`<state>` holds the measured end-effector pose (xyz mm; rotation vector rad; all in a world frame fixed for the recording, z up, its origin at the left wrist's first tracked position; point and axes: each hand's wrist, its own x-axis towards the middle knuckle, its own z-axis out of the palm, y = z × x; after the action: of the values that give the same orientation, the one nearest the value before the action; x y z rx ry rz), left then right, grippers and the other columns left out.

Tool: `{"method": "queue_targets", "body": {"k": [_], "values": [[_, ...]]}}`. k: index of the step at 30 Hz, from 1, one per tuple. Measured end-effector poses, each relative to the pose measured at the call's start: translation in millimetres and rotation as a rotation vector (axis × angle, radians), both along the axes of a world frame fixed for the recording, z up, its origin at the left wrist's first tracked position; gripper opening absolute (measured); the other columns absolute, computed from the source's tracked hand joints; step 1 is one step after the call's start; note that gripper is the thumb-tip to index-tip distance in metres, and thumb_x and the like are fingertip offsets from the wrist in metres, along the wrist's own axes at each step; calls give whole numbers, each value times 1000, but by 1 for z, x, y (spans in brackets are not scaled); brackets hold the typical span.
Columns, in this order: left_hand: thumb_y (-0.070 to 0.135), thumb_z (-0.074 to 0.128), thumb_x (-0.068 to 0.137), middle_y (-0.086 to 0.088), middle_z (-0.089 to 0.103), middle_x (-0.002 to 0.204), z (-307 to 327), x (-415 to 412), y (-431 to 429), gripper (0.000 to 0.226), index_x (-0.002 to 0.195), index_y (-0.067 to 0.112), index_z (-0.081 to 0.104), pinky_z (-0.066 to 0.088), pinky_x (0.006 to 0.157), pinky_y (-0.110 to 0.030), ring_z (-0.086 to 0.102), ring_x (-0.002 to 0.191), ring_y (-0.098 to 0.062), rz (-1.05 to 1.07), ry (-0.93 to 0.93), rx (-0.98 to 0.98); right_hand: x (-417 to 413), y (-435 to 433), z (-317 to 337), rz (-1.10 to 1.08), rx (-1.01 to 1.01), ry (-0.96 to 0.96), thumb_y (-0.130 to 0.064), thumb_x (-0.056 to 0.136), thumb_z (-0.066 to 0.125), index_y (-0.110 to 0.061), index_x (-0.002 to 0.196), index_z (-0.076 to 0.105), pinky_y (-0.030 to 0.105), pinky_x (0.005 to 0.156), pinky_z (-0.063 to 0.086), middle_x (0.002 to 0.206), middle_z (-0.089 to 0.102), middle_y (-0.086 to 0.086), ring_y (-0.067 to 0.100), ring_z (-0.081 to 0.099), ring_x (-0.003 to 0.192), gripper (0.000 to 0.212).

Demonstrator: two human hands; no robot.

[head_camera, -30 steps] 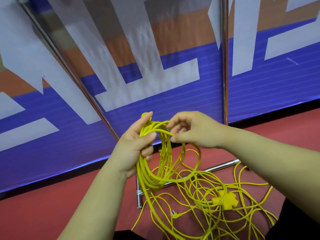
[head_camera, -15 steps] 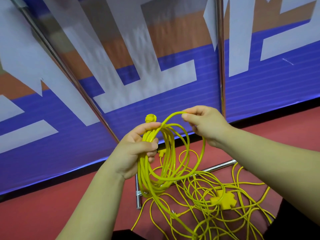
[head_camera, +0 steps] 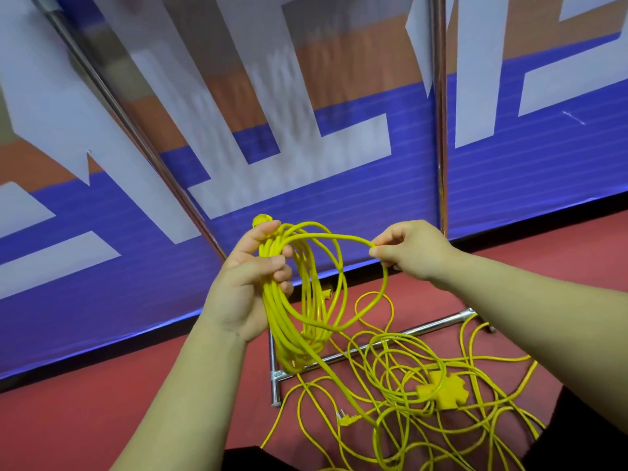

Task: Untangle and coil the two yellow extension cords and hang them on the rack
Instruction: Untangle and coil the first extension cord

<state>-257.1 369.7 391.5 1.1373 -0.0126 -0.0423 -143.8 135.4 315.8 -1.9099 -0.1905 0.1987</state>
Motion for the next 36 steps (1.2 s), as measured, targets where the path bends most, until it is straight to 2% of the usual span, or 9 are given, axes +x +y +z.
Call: {"method": "queue_targets", "body": {"k": [4,7,9,13,16,19,23,27,36], "values": [[-8,67,72,-9,59,82,-3,-1,-8,46,108,20,69,48,46,-23,48,48,-10,27,49,-23,-4,8,-8,-12,-5,25,-19,86,77,-18,86,75,50,78,60,76,75,5,22,69,72,2],[-3,59,78,-7,55,81,0,0,-9,38,107,20,65,48,47,-22,48,48,-8,135,26,-53,-18,20,-11,-45,-160,-85,-28,82,80,-20,106,66,31,76,47,102,66,-1,17,61,86,29],[-1,55,81,-6,53,79,3,3,-5,35,109,20,62,49,48,-21,48,50,-8,237,2,-91,-36,32,-10,-26,-103,-98,-27,78,80,-19,94,58,29,65,44,88,65,-2,14,57,71,29],[-3,43,98,-5,53,75,4,8,4,29,111,18,57,51,51,-22,53,52,-9,386,-44,-90,-72,52,-23,364,19,105,-24,86,75,-19,80,51,23,48,34,59,56,-6,6,44,46,25],[-3,41,100,-5,53,72,4,8,6,26,110,15,57,52,51,-23,55,52,-9,448,-59,-113,-87,54,-39,606,-50,230,-22,92,69,-19,90,45,25,45,27,62,49,-8,8,34,46,24],[-2,42,101,-6,52,72,3,7,11,23,107,14,58,51,48,-22,55,51,-9,467,-49,-153,-93,53,-45,684,-70,226,-10,98,60,-19,94,41,24,47,30,80,67,-2,11,45,52,21],[0,50,98,-4,55,72,3,6,19,18,106,14,57,51,46,-22,56,52,-8,473,-42,-160,-90,53,-29,627,65,213,-3,97,59,-14,92,45,23,51,39,74,70,0,10,65,64,19],[-7,54,93,-4,57,77,0,6,27,30,113,15,59,51,50,-24,57,56,-11,515,-40,-126,-84,50,-8,489,127,146,-5,89,71,-11,87,59,17,49,42,56,66,-6,2,60,48,14],[-2,50,97,-3,60,72,-8,8,14,30,116,19,60,56,58,-29,61,58,-13,501,1,-64,-81,55,4,388,245,82,-9,83,79,-16,82,69,23,59,49,59,66,-5,12,67,56,12]]}}
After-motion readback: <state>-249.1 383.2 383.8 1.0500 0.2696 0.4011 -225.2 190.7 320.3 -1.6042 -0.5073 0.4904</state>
